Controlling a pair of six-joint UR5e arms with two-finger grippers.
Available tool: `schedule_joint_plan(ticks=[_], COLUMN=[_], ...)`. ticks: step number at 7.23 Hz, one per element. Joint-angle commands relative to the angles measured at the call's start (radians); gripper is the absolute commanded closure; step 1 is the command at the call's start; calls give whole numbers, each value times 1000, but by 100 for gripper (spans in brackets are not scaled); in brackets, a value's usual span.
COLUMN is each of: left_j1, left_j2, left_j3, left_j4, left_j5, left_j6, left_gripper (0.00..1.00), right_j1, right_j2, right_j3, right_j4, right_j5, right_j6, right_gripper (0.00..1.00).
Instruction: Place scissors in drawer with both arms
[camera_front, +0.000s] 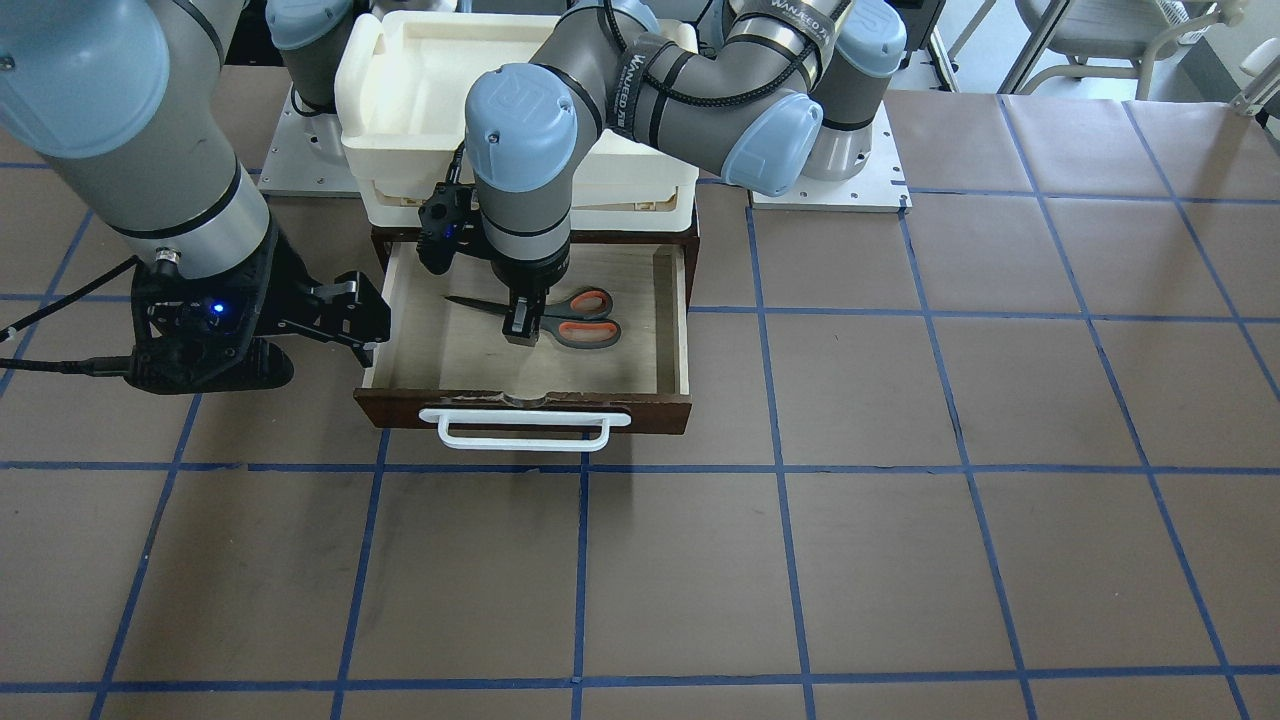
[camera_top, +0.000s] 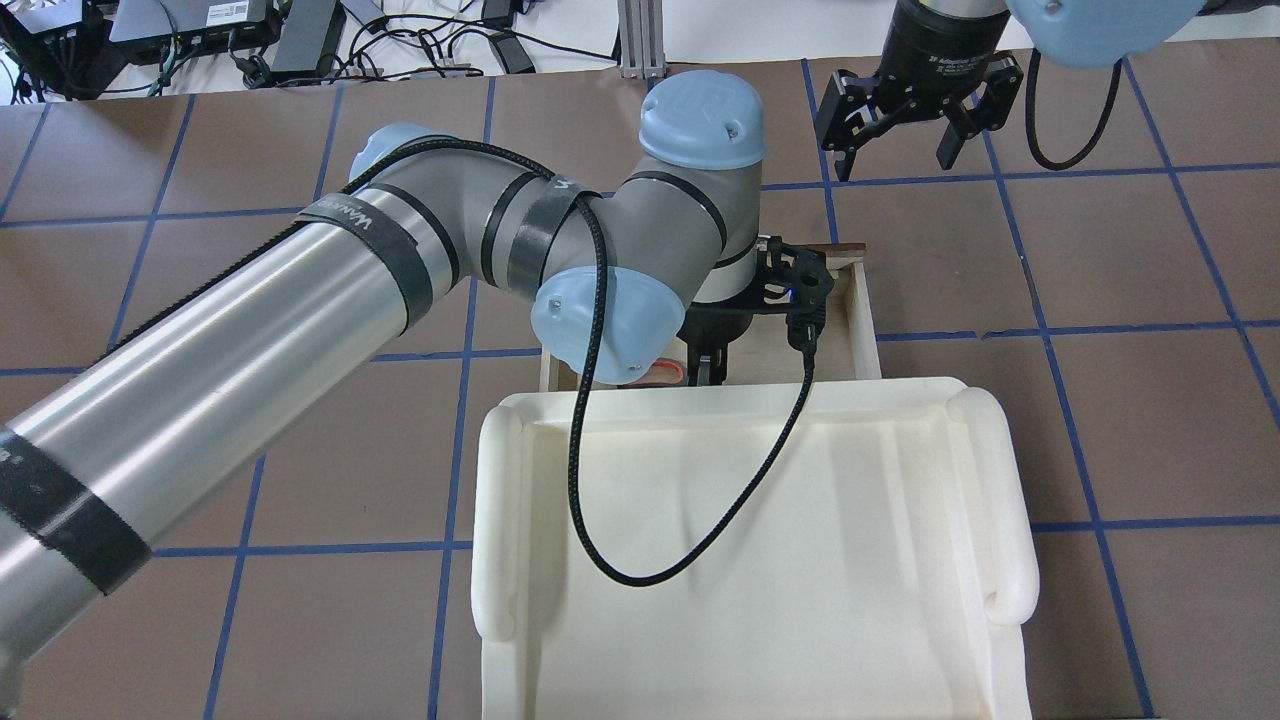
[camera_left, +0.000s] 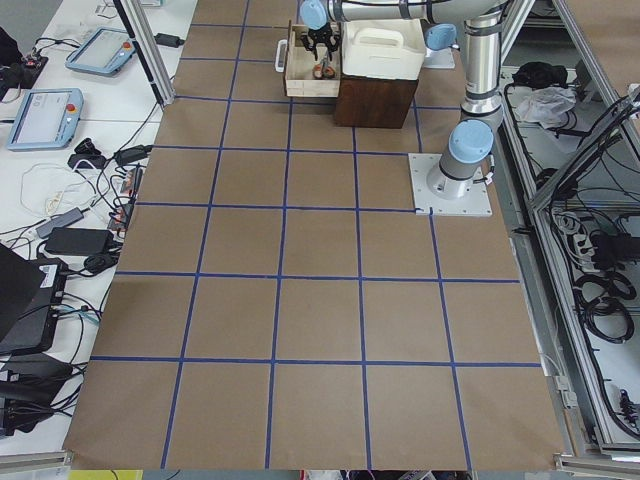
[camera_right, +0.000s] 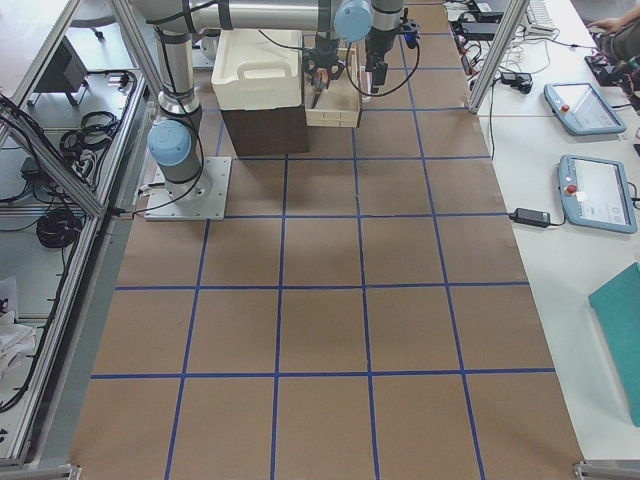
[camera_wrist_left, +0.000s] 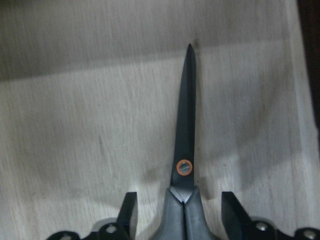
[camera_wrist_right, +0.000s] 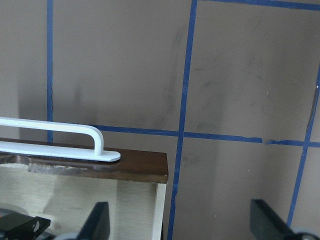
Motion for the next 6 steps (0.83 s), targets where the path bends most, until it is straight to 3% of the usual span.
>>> schedule_joint_plan(ticks=[1,6], left_j1=[2,34], left_j2=[1,2], left_j3=[-1,21], left_j4=[1,14], left_j5=[-6,-8], left_j6=[-2,18], left_gripper=[7,4], right_j1=[-1,0], right_j2=[0,0], right_j3=[2,2], right_j4=[0,0], right_j5=[0,0], right_j6=[-2,-3], right_gripper=[0,0])
